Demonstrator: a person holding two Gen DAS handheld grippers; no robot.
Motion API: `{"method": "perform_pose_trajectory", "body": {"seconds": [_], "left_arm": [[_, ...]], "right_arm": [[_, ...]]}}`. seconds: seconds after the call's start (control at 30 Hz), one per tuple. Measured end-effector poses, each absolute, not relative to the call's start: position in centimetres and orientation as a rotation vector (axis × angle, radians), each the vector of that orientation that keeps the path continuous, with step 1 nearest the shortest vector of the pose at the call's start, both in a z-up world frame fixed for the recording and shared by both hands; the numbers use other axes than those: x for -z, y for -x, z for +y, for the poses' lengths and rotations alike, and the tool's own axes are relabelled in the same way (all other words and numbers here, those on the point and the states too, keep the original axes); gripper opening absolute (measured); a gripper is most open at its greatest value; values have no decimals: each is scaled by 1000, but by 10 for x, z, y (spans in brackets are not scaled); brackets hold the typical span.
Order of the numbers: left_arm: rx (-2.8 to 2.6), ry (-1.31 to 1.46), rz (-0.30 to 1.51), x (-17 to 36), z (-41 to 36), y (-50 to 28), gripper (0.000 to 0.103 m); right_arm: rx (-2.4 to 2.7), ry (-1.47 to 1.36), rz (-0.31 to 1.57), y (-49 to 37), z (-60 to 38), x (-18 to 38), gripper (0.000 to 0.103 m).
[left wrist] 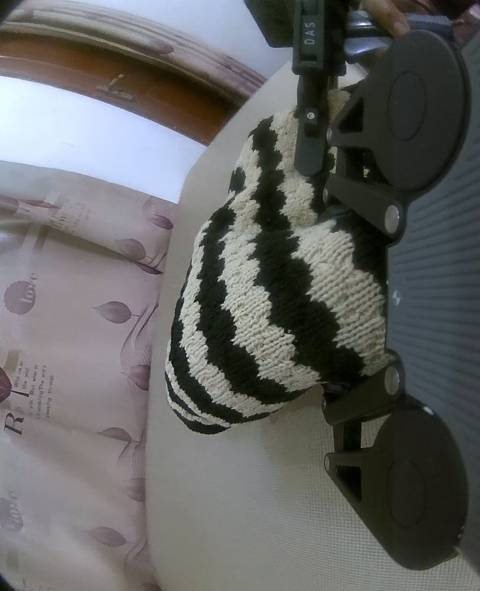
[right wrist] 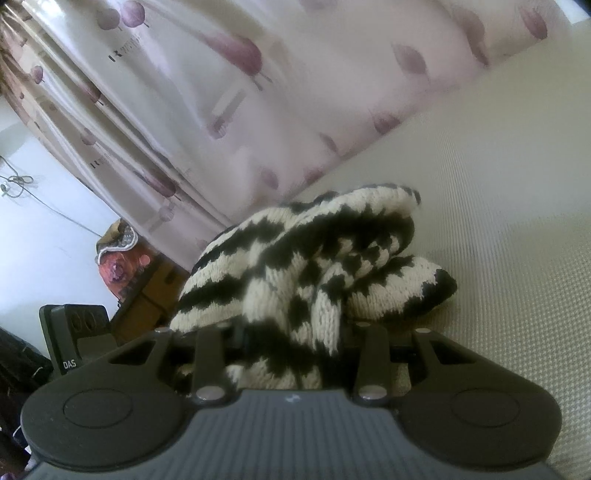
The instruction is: Fold small clothes
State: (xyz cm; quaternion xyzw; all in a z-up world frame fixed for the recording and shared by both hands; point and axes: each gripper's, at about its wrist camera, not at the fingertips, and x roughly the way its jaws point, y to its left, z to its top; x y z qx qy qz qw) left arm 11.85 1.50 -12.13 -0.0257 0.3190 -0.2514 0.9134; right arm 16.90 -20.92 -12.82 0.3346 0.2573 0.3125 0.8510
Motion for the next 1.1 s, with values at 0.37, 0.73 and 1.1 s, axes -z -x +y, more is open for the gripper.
{"method": "perform_pose_trajectory", "body": {"seconds": [0.37, 0.73, 1.1], "left_arm": [[475, -23, 568, 143, 30, -110, 101], [224, -87, 313, 135, 19, -50, 103], [41, -102, 228, 102, 1, -8, 103]], "right_arm": [[-636, -632, 572, -170, -204, 149, 44], [-455, -318, 426, -131, -177, 139, 66], [-187, -203, 123, -34, -151, 113, 95]]}}
